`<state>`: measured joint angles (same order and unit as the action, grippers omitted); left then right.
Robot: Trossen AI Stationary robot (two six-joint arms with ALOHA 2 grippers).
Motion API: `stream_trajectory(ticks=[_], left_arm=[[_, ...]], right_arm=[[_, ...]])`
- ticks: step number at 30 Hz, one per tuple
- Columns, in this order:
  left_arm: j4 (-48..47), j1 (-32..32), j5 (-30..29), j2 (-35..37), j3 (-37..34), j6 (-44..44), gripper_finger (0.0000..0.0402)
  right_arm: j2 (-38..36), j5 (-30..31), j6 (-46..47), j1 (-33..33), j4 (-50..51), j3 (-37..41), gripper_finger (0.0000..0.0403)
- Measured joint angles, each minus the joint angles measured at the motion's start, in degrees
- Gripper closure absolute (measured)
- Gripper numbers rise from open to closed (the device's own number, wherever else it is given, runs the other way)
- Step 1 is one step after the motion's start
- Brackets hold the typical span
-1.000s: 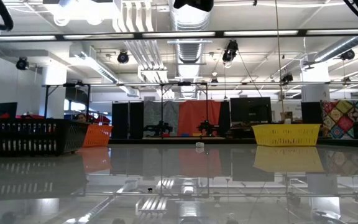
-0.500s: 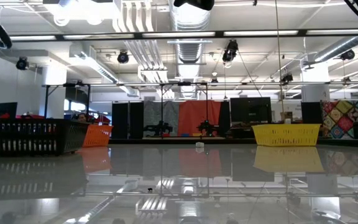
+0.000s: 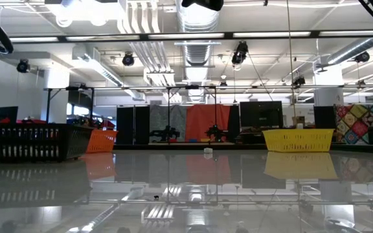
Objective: Sort Halloween decoration
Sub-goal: Put the purple witch hat toy into the yellow bin
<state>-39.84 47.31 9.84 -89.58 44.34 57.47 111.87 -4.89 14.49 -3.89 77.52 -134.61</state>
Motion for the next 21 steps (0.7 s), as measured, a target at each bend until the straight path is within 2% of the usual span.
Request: stream_trajectory(ticks=[9, 21], left_arm=[[0.2, 0.0, -0.1, 0.6, -0.1, -3.9, 0.0394], [2.2, 0.0, 0.1, 4.2, -0.2, -4.6, 0.0401]], right_arm=[[0.0, 0.0, 0.1, 0.0, 0.1, 0.0, 0.0316], [0.0, 0.3, 2.4, -0.1, 0.0, 0.0, 0.0316]])
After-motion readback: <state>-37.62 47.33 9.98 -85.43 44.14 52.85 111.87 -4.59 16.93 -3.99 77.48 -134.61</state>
